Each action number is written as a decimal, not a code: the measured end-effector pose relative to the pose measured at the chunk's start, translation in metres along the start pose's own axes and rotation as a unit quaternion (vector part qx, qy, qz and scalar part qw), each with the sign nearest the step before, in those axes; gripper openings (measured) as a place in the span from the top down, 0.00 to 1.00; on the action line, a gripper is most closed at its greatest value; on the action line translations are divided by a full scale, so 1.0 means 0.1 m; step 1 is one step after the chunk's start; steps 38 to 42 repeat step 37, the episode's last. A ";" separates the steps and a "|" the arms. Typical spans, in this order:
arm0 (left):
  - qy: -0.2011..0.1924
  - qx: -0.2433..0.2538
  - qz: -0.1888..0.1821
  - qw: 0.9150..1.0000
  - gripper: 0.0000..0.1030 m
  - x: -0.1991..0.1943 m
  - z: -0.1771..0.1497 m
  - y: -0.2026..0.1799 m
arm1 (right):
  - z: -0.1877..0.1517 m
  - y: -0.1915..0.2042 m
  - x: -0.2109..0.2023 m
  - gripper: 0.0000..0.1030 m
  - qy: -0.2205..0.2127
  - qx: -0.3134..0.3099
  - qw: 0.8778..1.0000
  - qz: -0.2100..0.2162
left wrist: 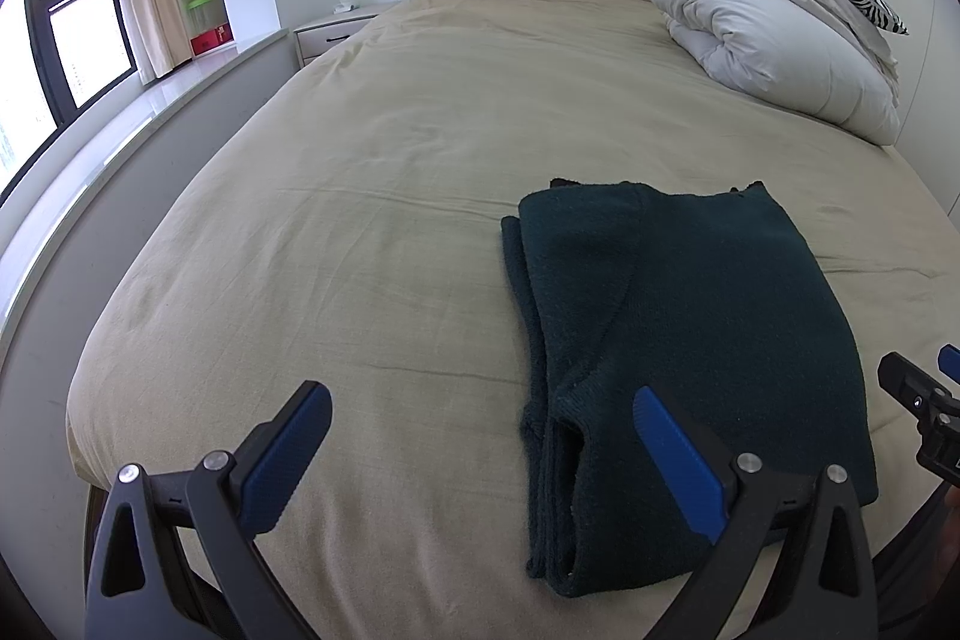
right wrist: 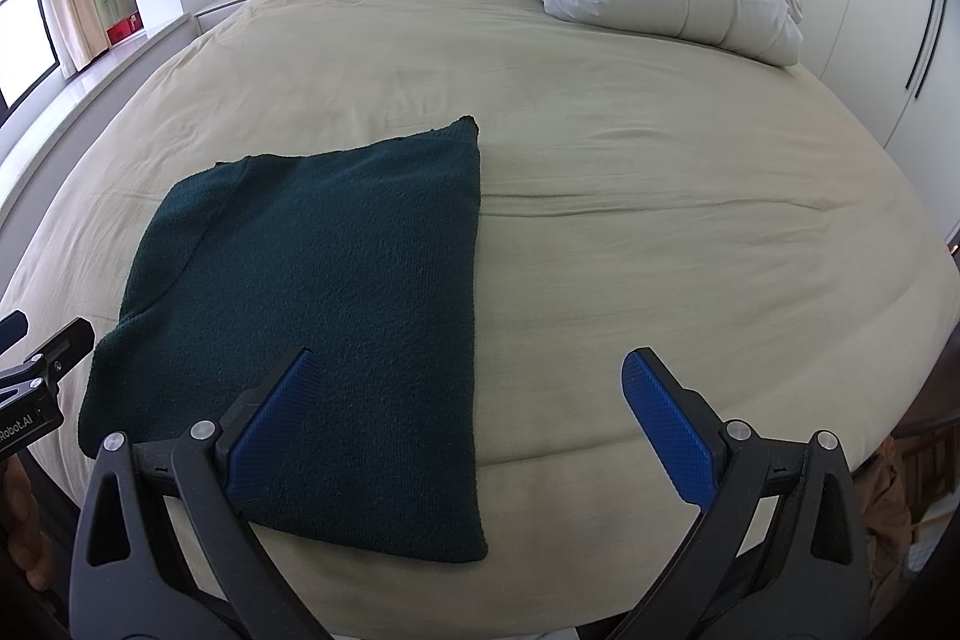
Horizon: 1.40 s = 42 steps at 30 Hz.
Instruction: Fold small clothes
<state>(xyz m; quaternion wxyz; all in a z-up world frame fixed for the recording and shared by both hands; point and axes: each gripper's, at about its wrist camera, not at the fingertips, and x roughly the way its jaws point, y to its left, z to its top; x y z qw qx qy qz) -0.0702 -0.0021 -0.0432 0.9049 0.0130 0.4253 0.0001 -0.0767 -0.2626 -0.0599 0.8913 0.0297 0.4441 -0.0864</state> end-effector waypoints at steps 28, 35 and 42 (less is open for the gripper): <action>0.005 0.008 -0.006 1.000 0.00 0.01 -0.03 -0.03 | -0.06 0.02 0.01 0.00 0.003 -0.001 1.000 0.002; 0.002 0.010 -0.007 1.000 0.00 0.00 -0.03 -0.03 | -0.06 0.02 0.01 0.00 0.003 -0.001 1.000 0.003; 0.001 0.012 -0.007 1.000 0.00 0.01 -0.03 -0.03 | -0.06 0.02 0.01 0.00 0.003 -0.001 1.000 0.003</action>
